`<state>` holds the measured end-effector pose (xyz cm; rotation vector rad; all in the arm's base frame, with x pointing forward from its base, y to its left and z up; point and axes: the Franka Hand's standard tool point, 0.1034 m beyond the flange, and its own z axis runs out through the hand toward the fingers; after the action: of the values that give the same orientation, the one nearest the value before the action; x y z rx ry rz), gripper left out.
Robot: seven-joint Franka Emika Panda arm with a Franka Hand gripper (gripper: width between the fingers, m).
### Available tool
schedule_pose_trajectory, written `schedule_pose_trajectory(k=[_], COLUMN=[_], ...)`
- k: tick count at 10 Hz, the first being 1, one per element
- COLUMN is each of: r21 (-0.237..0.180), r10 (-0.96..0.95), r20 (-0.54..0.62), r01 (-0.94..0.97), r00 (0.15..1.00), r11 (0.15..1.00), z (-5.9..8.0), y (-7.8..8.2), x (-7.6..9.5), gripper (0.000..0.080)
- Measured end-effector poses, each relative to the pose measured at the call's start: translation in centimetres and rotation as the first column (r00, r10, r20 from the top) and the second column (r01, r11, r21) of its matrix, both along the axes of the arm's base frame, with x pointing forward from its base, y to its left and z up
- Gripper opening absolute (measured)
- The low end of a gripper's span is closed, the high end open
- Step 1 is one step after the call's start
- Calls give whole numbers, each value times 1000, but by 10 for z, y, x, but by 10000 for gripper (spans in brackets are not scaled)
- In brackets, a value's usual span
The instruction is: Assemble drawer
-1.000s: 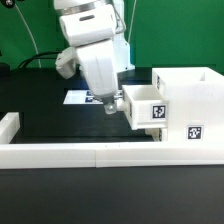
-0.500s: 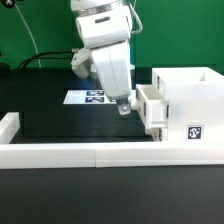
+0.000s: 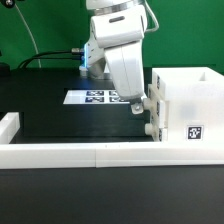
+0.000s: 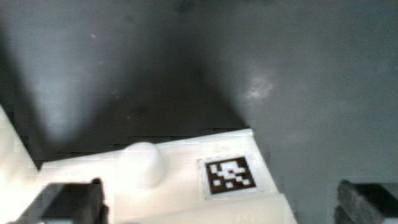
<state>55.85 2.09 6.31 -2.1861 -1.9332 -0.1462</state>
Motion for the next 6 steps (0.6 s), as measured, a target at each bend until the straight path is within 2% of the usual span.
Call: schedule_pose_trajectory(k=[1, 6], r21=[-1, -2], r10=[-3, -17], r20=[-2, -9], r01=[3, 16], r00=[1000, 1000], r11=[1000, 1000], z=[0, -3], y=[3, -4], x=[0, -4], gripper=[649, 649])
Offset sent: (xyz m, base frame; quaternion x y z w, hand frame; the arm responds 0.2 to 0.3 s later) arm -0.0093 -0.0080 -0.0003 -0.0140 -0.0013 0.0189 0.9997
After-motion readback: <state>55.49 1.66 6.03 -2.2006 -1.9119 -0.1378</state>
